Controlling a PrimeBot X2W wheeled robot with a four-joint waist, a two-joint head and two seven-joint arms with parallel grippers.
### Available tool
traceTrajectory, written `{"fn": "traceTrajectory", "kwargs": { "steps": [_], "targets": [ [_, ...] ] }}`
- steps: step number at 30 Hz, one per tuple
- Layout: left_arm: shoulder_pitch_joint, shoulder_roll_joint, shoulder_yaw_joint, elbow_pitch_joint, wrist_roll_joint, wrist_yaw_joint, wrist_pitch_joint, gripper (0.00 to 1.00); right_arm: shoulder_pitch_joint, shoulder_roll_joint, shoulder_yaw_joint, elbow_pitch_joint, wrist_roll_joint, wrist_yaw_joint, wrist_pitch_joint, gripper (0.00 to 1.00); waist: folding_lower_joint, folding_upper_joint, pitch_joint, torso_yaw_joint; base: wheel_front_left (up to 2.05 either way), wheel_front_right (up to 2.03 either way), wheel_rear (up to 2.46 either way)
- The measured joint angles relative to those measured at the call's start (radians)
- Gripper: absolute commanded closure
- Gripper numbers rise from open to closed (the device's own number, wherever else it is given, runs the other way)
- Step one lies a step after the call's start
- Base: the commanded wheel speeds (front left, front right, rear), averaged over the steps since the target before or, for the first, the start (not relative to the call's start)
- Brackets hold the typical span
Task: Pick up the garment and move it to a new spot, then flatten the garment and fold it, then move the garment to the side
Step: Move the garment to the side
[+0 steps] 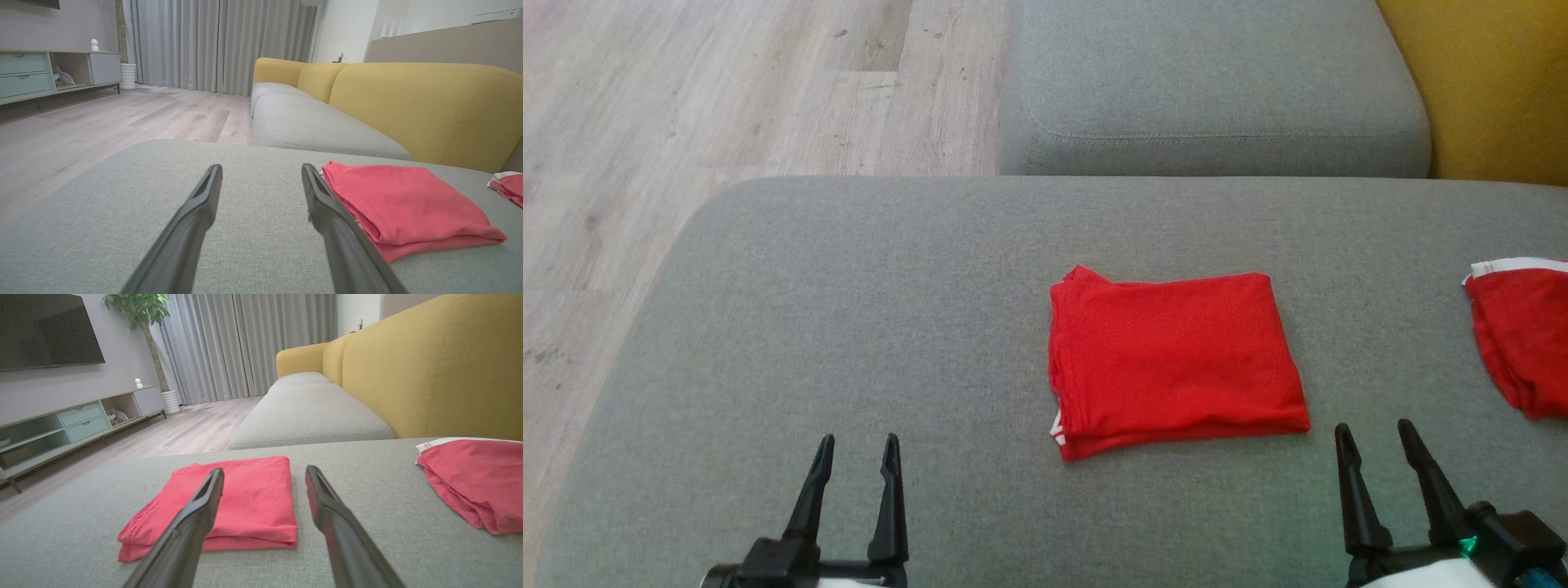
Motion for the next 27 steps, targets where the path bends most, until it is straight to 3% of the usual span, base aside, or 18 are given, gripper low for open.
{"fn": "traceTrajectory", "kwargs": {
  "steps": [17,22,27],
  "targets": [
    [0.0,0.0,0.028,-0.004,-0.012,0.013,0.0,0.0,-0.008,0.0,-0.02,0.017,0.016,0.0,0.0,0.0,0.0,0.0,0.017,-0.024,0.0,0.0,0.0],
    [-0.001,0.0,0.026,-0.011,-0.016,0.021,0.0,0.0,-0.072,-0.005,0.017,0.136,0.127,0.0,0.0,0.0,0.0,0.0,0.05,-0.03,0.0,0.0,0.0],
    [-0.014,0.0,0.001,-0.017,-0.016,0.028,0.0,0.0,-0.255,-0.056,0.081,0.279,0.188,0.0,0.0,0.0,0.0001,0.0,0.103,-0.028,0.0,0.0,0.0]
  ]
}}
